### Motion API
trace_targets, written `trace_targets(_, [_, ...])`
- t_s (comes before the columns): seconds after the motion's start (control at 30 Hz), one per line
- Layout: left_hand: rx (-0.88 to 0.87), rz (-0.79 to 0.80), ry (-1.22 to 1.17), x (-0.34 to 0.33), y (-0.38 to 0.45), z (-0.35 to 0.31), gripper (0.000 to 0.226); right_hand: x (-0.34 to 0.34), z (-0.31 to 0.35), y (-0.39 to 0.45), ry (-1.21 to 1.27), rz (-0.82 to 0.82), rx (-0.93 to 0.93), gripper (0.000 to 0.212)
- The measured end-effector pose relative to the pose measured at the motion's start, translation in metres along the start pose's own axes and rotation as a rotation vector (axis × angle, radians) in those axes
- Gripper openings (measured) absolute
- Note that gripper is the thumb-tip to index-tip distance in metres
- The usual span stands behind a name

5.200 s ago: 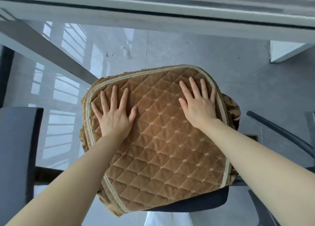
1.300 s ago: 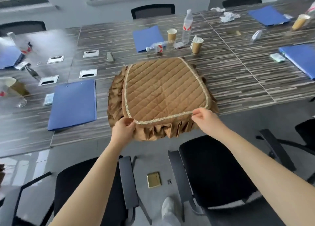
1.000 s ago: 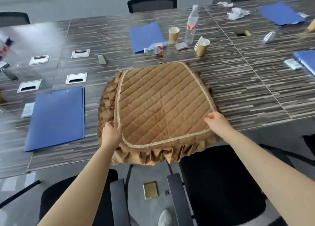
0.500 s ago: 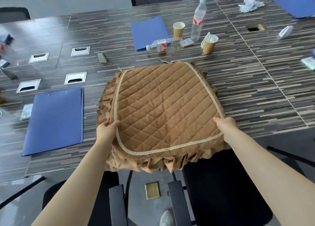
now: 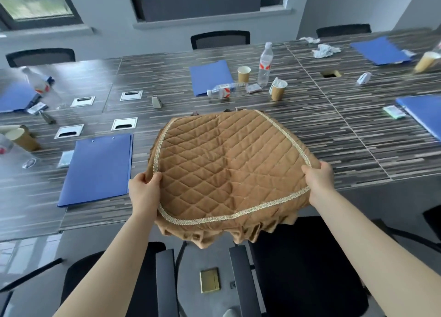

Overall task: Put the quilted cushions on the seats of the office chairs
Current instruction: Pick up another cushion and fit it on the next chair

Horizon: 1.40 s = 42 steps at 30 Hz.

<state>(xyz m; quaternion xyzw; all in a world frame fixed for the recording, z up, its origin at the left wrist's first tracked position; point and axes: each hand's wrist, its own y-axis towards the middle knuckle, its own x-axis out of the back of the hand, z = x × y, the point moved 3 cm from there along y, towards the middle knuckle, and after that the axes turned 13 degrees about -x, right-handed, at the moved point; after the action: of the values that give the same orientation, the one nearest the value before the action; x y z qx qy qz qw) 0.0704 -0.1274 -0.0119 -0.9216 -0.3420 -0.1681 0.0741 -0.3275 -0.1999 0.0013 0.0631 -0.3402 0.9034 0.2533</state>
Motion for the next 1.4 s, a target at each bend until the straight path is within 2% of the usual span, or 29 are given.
trace_targets(0.1, [-0.048, -0.072, 0.025, 0.037, -0.043, 0.003, 0.028, 0.016, -0.013, -0.037, 0.028, 0.040, 0.094, 0.018])
trace_targets(0.27, [-0.209, -0.299, 0.149, 0.110, -0.142, 0.003, 0.025, 0.050, -0.053, -0.103, 0.022, 0.102, 0.200, 0.020])
trace_targets(0.37, [-0.234, -0.317, 0.179, 0.152, -0.191, 0.017, 0.031, 0.069, -0.079, -0.143, 0.016, 0.076, 0.293, 0.021])
trace_targets(0.57, [-0.195, -0.373, 0.219, 0.240, -0.271, 0.042, 0.037, 0.079, -0.090, -0.233, -0.036, 0.112, 0.516, 0.035])
trace_targets(0.7, [-0.077, -0.400, 0.227, 0.294, -0.299, 0.065, 0.040, 0.062, -0.089, -0.297, -0.078, 0.197, 0.691, 0.037])
trace_targets(0.87, [0.024, -0.285, 0.165, 0.348, -0.316, 0.102, 0.025, 0.032, -0.087, -0.370, -0.106, 0.300, 0.996, 0.030])
trace_targets(0.97, [0.101, -0.243, 0.127, 0.371, -0.319, 0.125, 0.031, 0.007, -0.087, -0.412, -0.124, 0.375, 1.107, 0.029])
trace_targets(1.03, [0.087, -0.248, 0.150, 0.386, -0.311, 0.130, 0.033, -0.011, -0.090, -0.440, -0.128, 0.429, 1.164, 0.028])
trace_targets(1.17, [-0.160, -0.291, 0.189, 0.423, -0.284, 0.094, 0.039, -0.059, -0.110, -0.498, -0.222, 0.504, 1.357, 0.022])
trace_targets(1.3, [-0.638, -0.351, 0.378, 0.461, -0.264, 0.032, 0.058, -0.106, -0.135, -0.545, -0.397, 0.557, 1.619, 0.024])
trace_targets(1.33, [-0.747, -0.324, 0.411, 0.467, -0.260, 0.020, 0.061, -0.115, -0.141, -0.555, -0.439, 0.557, 1.664, 0.025])
trace_targets(1.4, [-0.857, -0.215, 0.532, 0.482, -0.242, 0.013, 0.062, -0.135, -0.153, -0.577, -0.488, 0.527, 1.746, 0.024])
